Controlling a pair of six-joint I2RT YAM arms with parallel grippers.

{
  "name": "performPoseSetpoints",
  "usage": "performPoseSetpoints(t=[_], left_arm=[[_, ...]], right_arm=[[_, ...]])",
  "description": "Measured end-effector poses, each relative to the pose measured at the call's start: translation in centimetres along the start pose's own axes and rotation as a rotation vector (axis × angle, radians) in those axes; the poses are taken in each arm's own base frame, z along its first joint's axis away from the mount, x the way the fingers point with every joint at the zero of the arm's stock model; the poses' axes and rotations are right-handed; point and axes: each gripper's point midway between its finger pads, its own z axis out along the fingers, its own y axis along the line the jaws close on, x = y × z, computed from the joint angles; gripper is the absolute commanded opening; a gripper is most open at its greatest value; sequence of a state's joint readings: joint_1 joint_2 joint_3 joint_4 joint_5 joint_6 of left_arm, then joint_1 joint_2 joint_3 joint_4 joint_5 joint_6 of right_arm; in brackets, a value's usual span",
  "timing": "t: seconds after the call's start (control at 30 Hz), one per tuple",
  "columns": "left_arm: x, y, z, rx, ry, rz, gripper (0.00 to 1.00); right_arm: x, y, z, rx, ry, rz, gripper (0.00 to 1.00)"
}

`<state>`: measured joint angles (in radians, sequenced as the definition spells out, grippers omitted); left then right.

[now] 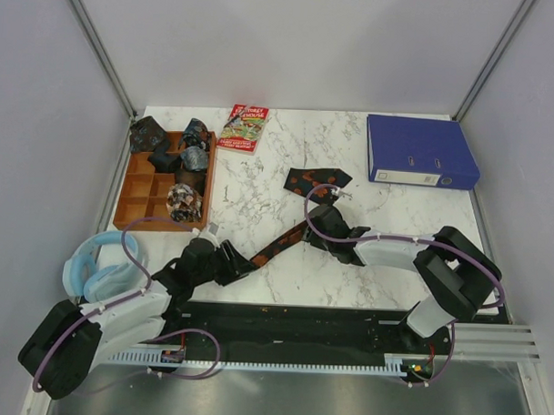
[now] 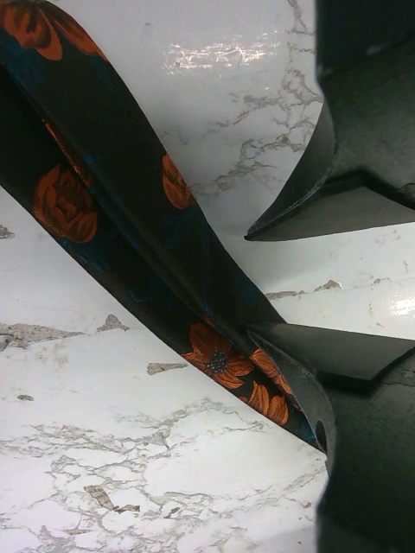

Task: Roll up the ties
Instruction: Flatten out the tie at the center of the board.

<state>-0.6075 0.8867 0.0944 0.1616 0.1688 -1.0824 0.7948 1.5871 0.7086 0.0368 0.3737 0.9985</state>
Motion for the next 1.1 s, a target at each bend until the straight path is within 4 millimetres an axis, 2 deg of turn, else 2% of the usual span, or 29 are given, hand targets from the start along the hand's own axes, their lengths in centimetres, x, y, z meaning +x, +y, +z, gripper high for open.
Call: performPoseSetpoints(t=[0.27, 0.5, 0.7, 0.9, 0.93, 0.97, 1.1], left_arm=[[-0.5, -0.5, 1.0, 0.009, -0.007, 0.001, 0.51], [-0.8, -0.5, 1.6, 0.008, -0.016, 0.002, 0.42], [-1.0, -0.7, 2.0, 0.003, -0.017, 0.004, 0.41], [-1.3, -0.6, 2.7, -0.014, -0.017, 0.019, 0.21], [-1.3, -0.5, 2.7, -0.019, -0.017, 0.020, 0.08], [-1.3, -0.4, 2.8, -0.023, -0.017, 0.023, 0.04], [-1.5, -0.4, 3.0, -0.031, -0.023, 0.038, 0.02]], right_arm=[[0.0, 0.1, 0.1, -0.004, -0.003, 0.001, 0.50], [-0.1, 0.4, 0.3, -0.015, -0.010, 0.007, 0.50], [-0.2, 0.7, 0.5, -0.025, -0.015, 0.011, 0.50], [-0.3, 1.0, 0.8, -0.038, -0.022, 0.016, 0.50], [-0.2, 1.0, 0.8, -0.038, -0.022, 0.015, 0.50], [-0.2, 1.0, 0.8, -0.039, -0.021, 0.012, 0.50], [-0.2, 1.1, 0.8, -0.038, -0.017, -0.003, 0.51]])
